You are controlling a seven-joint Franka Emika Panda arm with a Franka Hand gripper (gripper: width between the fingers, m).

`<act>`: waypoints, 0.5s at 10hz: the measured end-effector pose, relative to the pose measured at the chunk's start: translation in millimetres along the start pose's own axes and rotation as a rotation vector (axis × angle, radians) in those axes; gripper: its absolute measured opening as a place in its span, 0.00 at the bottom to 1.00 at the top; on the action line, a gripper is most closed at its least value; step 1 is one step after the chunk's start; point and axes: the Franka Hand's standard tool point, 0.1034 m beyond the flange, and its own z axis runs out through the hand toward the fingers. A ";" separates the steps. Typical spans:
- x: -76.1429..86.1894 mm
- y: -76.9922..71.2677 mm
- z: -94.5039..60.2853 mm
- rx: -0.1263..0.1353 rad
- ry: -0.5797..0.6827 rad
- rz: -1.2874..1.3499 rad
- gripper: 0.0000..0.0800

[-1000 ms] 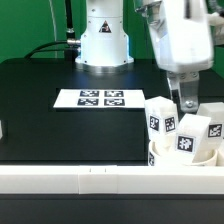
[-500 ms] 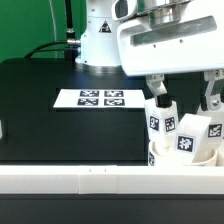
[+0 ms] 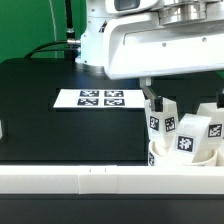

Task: Assemble stool

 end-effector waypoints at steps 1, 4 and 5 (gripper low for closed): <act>-2.8 -5.1 1.3 -0.014 -0.014 -0.172 0.81; -2.1 -0.4 0.5 -0.021 -0.044 -0.422 0.81; -1.8 1.0 0.5 -0.026 -0.045 -0.479 0.81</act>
Offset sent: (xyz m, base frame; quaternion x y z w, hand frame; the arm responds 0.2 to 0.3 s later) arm 0.0000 0.0000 0.0000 0.0000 0.0000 -0.1938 0.9810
